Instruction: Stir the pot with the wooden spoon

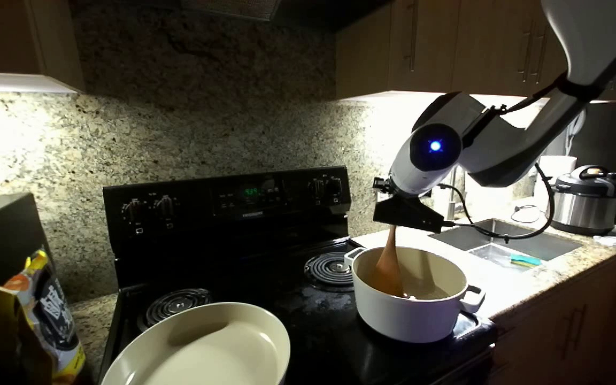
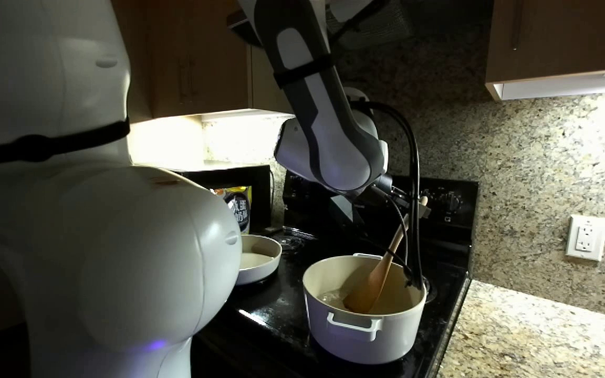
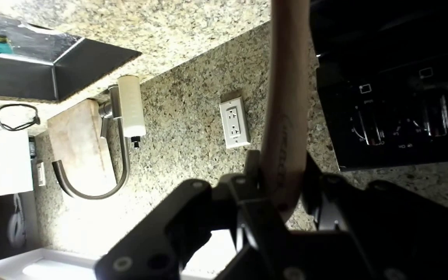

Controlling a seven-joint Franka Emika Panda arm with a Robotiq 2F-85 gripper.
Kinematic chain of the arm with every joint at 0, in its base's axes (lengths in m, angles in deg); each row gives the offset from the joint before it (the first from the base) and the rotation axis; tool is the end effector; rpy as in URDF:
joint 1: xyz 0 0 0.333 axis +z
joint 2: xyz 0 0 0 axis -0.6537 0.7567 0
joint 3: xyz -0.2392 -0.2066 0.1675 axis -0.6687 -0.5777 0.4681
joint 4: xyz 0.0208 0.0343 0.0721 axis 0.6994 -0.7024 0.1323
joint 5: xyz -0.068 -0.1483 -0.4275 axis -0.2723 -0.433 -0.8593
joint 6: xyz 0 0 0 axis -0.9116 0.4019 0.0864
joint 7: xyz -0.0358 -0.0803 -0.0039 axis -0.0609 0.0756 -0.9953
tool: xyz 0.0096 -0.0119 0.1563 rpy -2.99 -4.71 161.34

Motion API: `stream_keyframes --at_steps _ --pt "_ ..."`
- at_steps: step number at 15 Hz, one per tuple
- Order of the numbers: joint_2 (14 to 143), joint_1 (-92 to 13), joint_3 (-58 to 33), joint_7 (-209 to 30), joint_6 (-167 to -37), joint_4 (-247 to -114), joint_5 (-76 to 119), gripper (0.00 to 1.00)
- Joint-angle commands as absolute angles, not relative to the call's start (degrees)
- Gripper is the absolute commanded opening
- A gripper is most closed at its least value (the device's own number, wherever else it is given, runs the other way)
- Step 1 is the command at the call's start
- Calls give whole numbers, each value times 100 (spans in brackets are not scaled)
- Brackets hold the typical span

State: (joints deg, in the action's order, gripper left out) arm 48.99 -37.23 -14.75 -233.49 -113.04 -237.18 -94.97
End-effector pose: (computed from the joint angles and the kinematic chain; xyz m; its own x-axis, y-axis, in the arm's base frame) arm 0.5016 -0.0333 0.3105 0.2281 -0.3885 0.8927 -0.6143 -0.7688 -0.1776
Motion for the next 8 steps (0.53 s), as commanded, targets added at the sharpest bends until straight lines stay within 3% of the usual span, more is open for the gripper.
stream_keyframes --at_steps 1,8 --pt "5019 -3855 -1552 -23360 -11235 -23581 -9535 7" --pt "4997 -4128 -1856 -23449 -11398 -23740 -9689 7"
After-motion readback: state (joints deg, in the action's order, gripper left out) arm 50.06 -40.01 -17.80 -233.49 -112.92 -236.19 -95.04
